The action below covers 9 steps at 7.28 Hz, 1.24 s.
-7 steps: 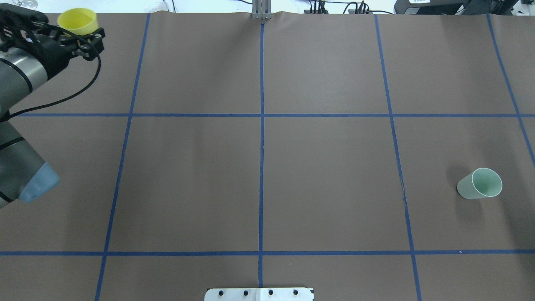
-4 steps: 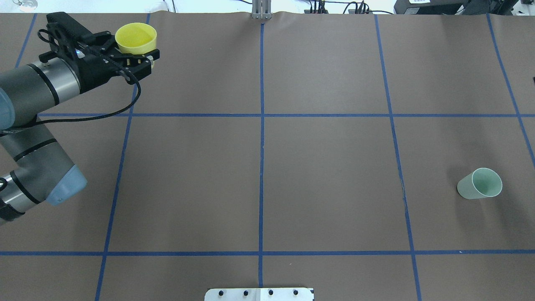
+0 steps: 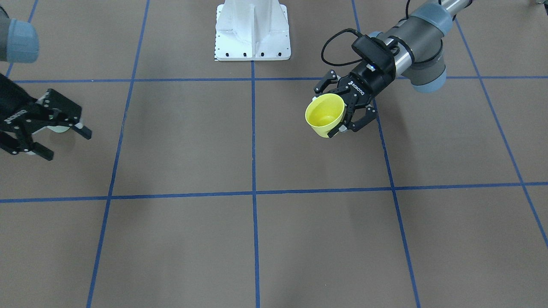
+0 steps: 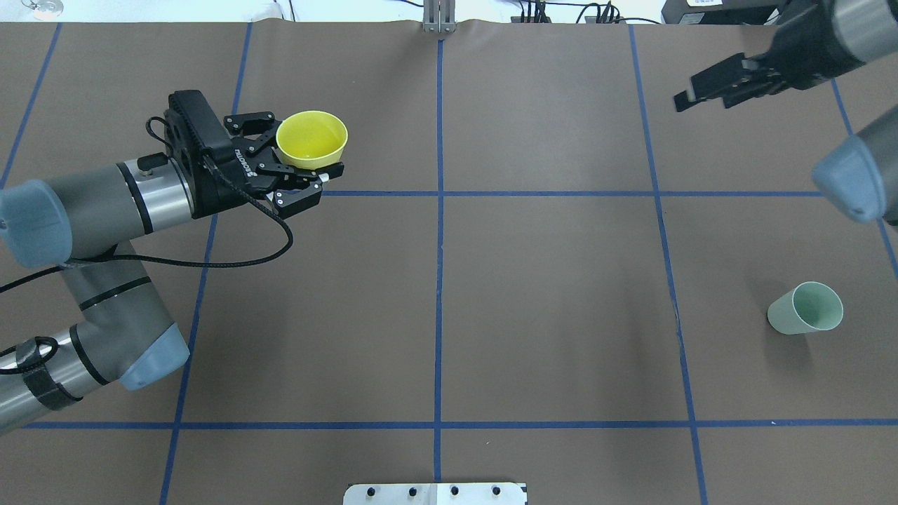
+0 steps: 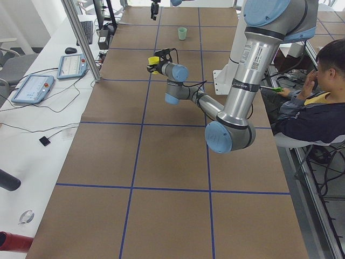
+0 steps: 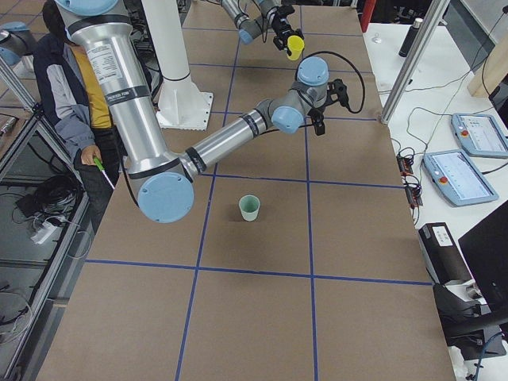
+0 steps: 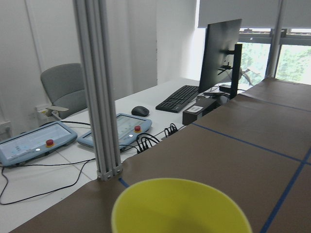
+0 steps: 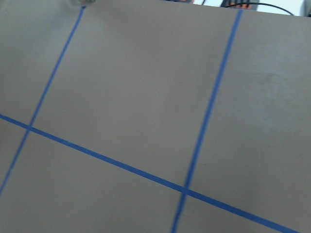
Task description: Transfer and stack yellow cup on green cup
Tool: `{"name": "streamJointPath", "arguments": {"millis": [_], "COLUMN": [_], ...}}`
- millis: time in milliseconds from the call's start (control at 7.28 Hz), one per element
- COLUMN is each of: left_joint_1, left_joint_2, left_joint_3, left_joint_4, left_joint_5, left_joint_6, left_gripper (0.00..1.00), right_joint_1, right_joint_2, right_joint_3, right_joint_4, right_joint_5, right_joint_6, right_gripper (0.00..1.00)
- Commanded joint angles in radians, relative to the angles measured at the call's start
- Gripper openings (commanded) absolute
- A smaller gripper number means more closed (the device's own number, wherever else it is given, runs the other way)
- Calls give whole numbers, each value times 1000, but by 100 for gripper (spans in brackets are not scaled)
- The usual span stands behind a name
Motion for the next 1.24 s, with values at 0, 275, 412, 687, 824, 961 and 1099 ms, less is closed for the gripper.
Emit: {"name": "streamJointPath", "arguments": {"millis": [0,275,412,687,824,961,1099], "left_joint_1": [56,79,89,99,99,101,104], "left_joint_2": [-3,-5,-3,-5,-6,-6,-12], "left_joint_3": [3,6,8,8,8,8,8], "left_joint_4": [-23,-31,-31,-31,-33,-33,-45], "left_joint_5": [2,2,2,4,4,2,4], "left_joint_6": [5,6,8,9,9,9,9], "left_gripper": [0,0,0,1,2,3,4], "right_joint_1": [-132,-256,-280,-355,-380,-403,-413], "right_joint_2": [164,316,368,447,489,546,580], "right_joint_3": [1,-4,-1,-5,-31,-71,-120], "right_joint_4": [-47,-145,-236,-369,-407,-451,-455], "right_joint_5": [-37,-155,-162,-232,-258,-260,-260], "right_joint_6": [189,346,346,345,340,339,328], "right_gripper": [100,100,100,100,100,100,100]}}
